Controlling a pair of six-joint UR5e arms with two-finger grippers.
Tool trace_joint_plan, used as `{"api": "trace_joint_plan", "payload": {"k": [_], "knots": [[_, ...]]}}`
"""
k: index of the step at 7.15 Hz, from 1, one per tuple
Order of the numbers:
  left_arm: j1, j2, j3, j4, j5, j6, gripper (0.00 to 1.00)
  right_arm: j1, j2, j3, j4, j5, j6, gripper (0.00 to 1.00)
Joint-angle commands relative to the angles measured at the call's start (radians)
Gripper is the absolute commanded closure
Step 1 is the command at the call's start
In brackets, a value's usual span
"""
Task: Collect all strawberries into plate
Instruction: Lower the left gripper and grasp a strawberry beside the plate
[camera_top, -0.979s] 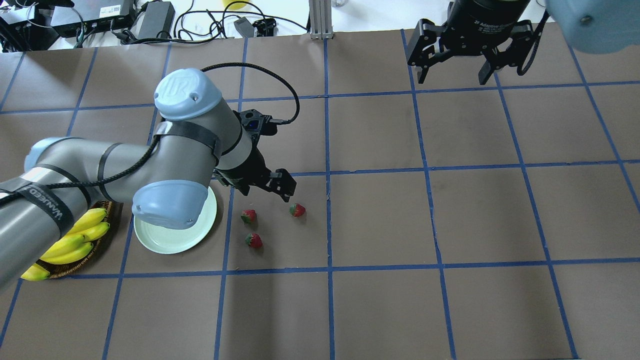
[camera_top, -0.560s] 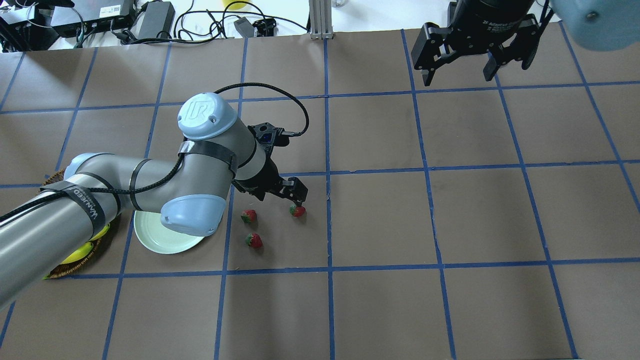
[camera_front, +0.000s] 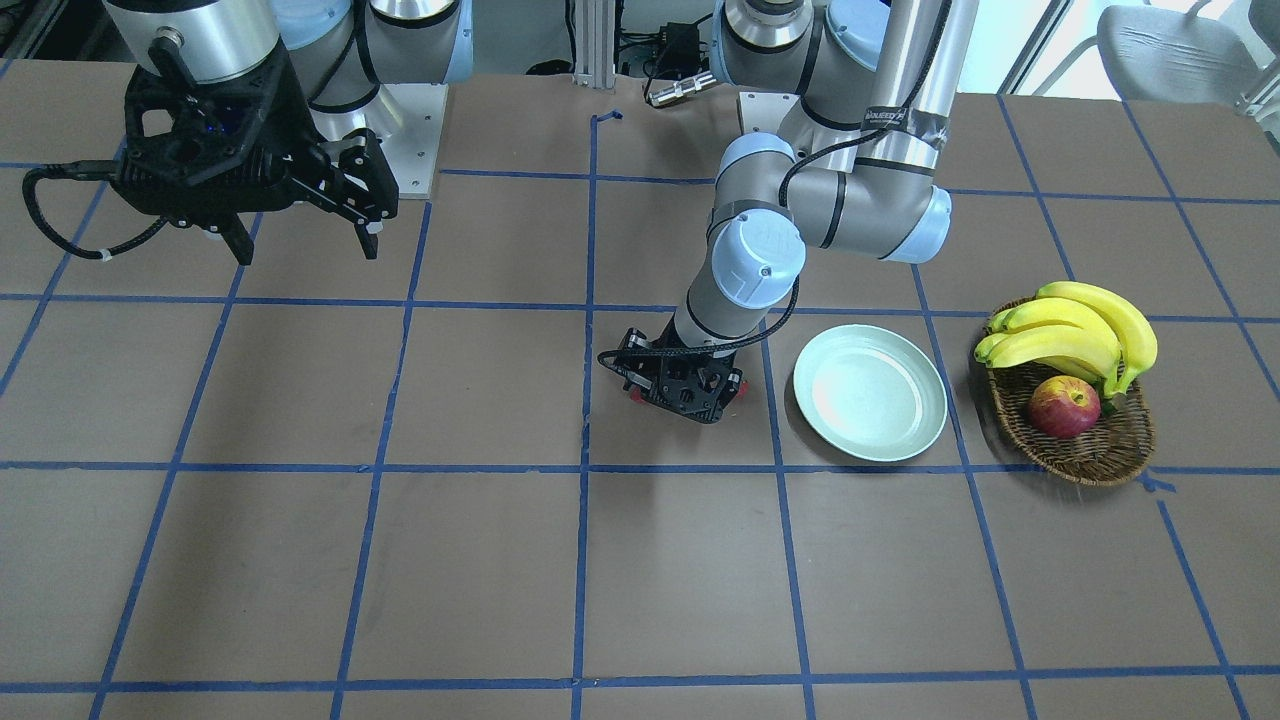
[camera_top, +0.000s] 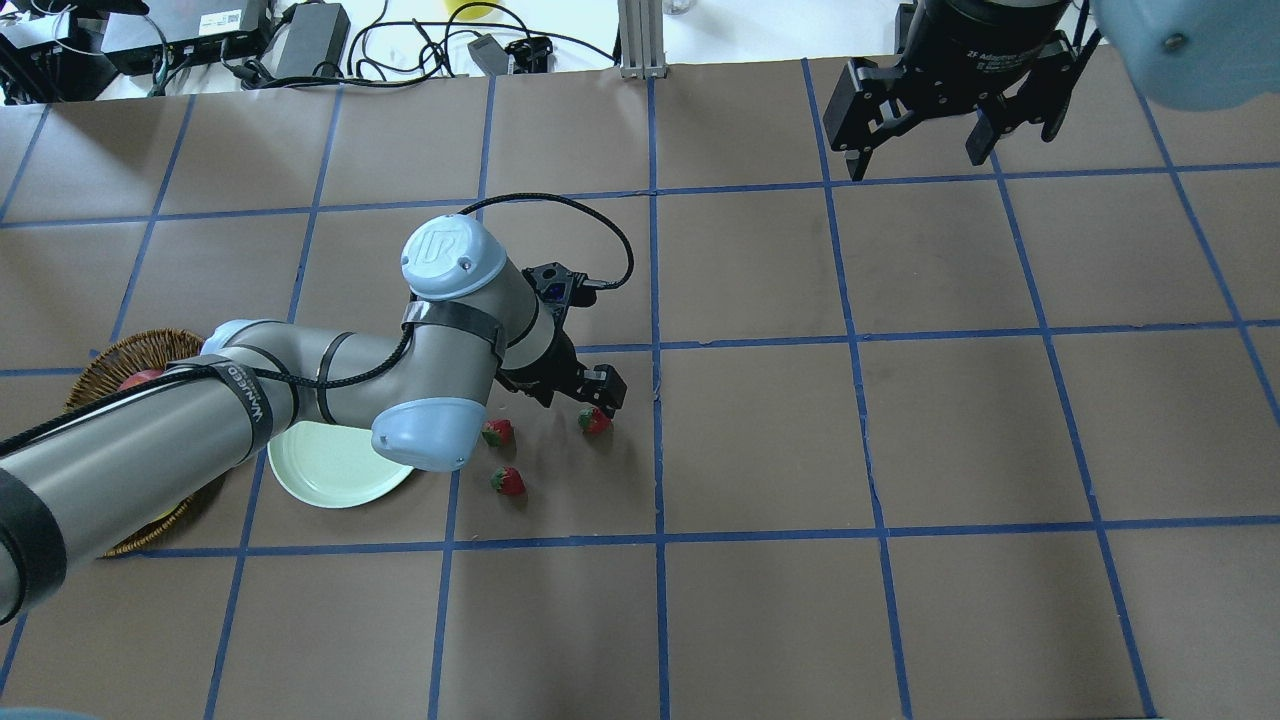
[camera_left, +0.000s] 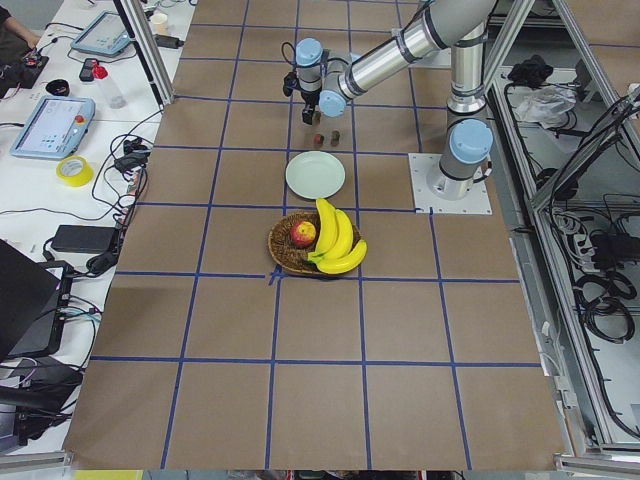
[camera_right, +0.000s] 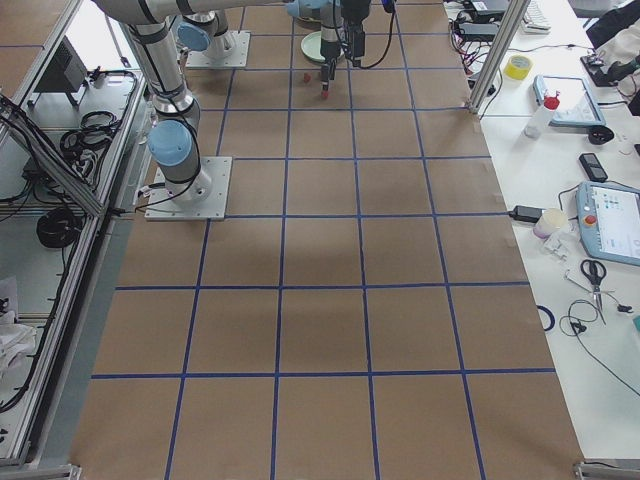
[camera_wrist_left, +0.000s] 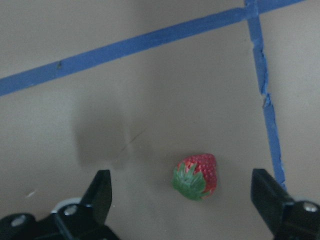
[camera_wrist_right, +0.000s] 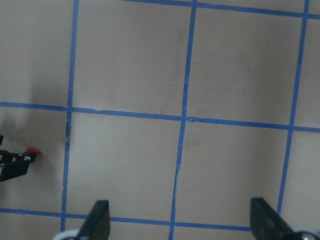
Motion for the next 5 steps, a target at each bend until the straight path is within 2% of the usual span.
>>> {"api": "trace_joint_plan", "payload": {"k": [1,2,3,5], "knots": [[-0.023,-0.024,-0.003,0.006,0.000,-0.010,0.67,0.001,0.000,0.002,0.000,-0.002,0.000,0.00],[-0.030,-0.025,-0.002,0.007,0.000,-0.062,1.00,0.001,0.000,0.002,0.000,0.000,0.000,0.00],[-0.032,-0.022,0.004,0.007,0.009,-0.080,1.00,0.001,0.000,0.002,-0.002,0.000,0.000,0.00],[-0.015,0.037,0.038,-0.013,0.113,-0.087,1.00,0.001,0.000,0.002,-0.008,-0.003,0.000,0.00]]}}
